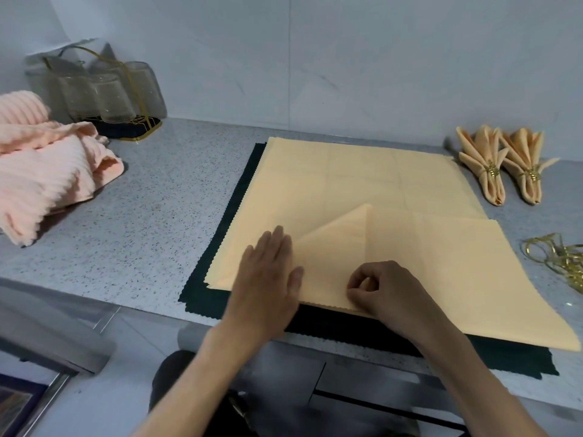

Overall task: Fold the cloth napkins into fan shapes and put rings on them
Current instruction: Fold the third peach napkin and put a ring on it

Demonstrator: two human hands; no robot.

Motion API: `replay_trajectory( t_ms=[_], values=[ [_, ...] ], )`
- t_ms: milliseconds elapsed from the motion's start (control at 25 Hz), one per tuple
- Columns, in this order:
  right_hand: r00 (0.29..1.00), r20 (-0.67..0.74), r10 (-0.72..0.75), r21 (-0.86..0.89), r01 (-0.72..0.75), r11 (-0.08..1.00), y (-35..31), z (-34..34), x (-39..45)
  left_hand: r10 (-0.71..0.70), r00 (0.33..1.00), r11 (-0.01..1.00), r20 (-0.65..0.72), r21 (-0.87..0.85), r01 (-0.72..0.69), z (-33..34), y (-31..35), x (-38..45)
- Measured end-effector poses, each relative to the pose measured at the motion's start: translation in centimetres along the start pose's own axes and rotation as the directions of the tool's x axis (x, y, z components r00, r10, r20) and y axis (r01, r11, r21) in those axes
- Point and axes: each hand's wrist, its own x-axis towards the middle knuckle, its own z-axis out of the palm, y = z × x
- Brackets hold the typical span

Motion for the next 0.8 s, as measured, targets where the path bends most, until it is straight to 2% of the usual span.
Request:
replay_trajectory(
  t_ms=[80,160,240,280,320,400,480,600,680,800],
  values=[
    [1.000,0.008,-0.016,-0.153,0.017,0.988,-0.7,-0.2,-0.5,-0.048,0.994,0.997,0.095,0.068,0.041,2.3,1.1,0.6],
    [0.988,-0.048,-0.143,-0.396,0.113,0.911,-2.3,0.5,-0.6,-0.060,0.988,0.976,0.145,0.215,0.028,3.1,0.9,0.5],
    [0.934,-0.085,-0.348,-0.416,0.284,0.864,-4.7,2.7,0.2,-0.046,0.981,0.937,0.190,0.348,-0.024,3.2,0.7,0.3],
    [0.919,-0.033,-0.394,-0.383,0.353,0.854,-5.6,4.1,1.1,-0.034,0.977,0.918,0.210,0.394,-0.053,3.2,0.6,0.2],
    [0.923,0.039,-0.382,-0.342,0.371,0.863,-6.1,5.4,2.3,-0.018,0.977,0.909,0.211,0.410,-0.072,3.0,0.8,0.1],
    [0.962,0.152,-0.227,-0.332,0.266,0.905,-5.2,6.5,5.8,-0.012,0.984,0.929,0.176,0.367,-0.054,3.3,0.7,0.2],
    [0.988,0.108,-0.110,-0.416,0.146,0.898,-2.8,5.4,9.6,-0.011,0.992,0.947,0.124,0.319,-0.029,3.9,0.6,0.3],
    [0.999,-0.028,-0.023,-0.468,0.007,0.884,0.1,2.5,13.6,-0.030,0.992,0.963,0.123,0.268,-0.004,3.5,0.7,0.5],
    [0.998,-0.036,-0.043,-0.446,0.023,0.895,0.9,1.7,15.1,-0.035,0.986,0.952,0.161,0.306,-0.016,3.2,0.7,0.3],
    [0.964,-0.093,-0.249,-0.340,0.205,0.918,3.1,-0.4,14.8,-0.023,0.986,0.941,0.165,0.337,-0.034,2.6,1.1,0.2]
  ],
)
